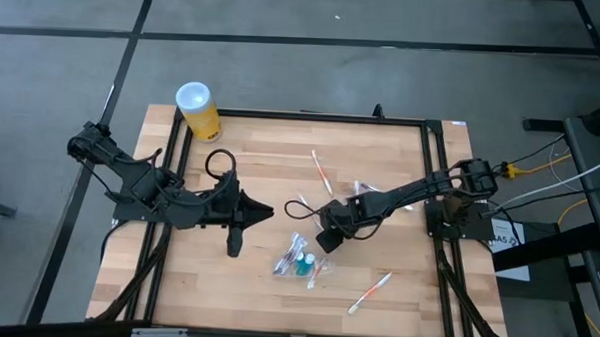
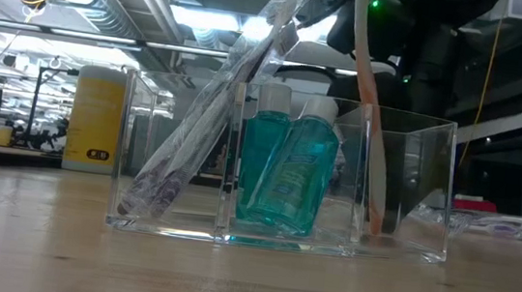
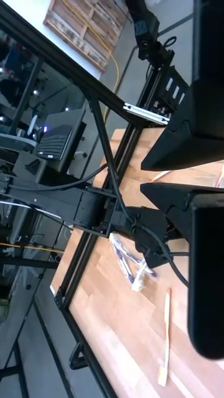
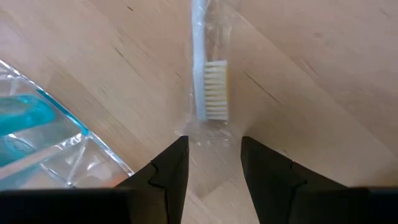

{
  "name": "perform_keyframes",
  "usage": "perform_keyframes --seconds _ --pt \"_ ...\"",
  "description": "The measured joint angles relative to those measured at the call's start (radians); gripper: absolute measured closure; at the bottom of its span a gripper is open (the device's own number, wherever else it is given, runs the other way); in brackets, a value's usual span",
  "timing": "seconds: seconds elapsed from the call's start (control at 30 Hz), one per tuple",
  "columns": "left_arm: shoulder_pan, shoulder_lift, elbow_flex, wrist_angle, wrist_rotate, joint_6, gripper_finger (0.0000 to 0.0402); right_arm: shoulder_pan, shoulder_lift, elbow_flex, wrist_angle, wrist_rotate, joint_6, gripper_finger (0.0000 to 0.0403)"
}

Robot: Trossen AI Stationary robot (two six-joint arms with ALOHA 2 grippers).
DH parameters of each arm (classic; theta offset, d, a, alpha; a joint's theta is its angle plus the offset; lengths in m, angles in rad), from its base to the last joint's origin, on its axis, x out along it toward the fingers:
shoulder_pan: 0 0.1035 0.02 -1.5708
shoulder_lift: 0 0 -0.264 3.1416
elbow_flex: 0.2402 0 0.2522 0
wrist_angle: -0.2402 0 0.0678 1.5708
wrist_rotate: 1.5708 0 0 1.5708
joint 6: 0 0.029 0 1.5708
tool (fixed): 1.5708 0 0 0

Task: Pick & Place toothbrushing station
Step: Put the orange toothbrush into the right section of the transparent organizer

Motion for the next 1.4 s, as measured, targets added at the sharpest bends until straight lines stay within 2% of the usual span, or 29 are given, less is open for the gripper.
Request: perform_keyframes --seconds 0.2,0.27,0.37,0.47,0.5,0.73,0.93,1.23,1.4 --pt "0.000 0.000 0.000 0.000 -0.004 -0.011 0.0363 0.000 0.003 0.000 0.037 0.029 -0.003 0.0256" --pt "0.000 0.000 0.000 0.000 -0.004 -0.014 0.0364 -0.001 0.007 0.000 0.041 0.032 0.000 0.0268" --pt "0.000 0.000 0.000 0.000 -0.004 -0.016 0.0366 -0.002 0.014 0.000 0.033 0.030 -0.003 0.0313" --pt "0.000 0.000 0.000 0.000 -0.004 -0.018 0.0365 0.003 0.020 0.000 0.029 0.037 -0.032 0.0382" --pt "0.000 0.000 0.000 0.000 -0.003 -0.018 0.0364 0.006 0.020 0.000 0.031 0.043 -0.041 0.0391" --pt "-0.001 0.000 0.000 0.000 -0.003 -0.026 0.0365 0.042 0.000 -0.002 0.054 0.061 -0.048 0.0400" --pt "-0.001 0.000 0.000 0.000 -0.004 -0.035 0.0364 0.096 -0.063 -0.002 0.063 0.191 -0.082 0.0399" --pt "-0.001 0.000 0.000 0.000 -0.005 -0.051 0.0366 0.132 -0.075 0.003 0.084 0.211 -0.101 0.0401" --pt "-0.001 0.000 0.000 0.000 -0.008 -0.055 0.0363 0.159 -0.077 0.014 0.087 0.265 -0.102 0.0400"
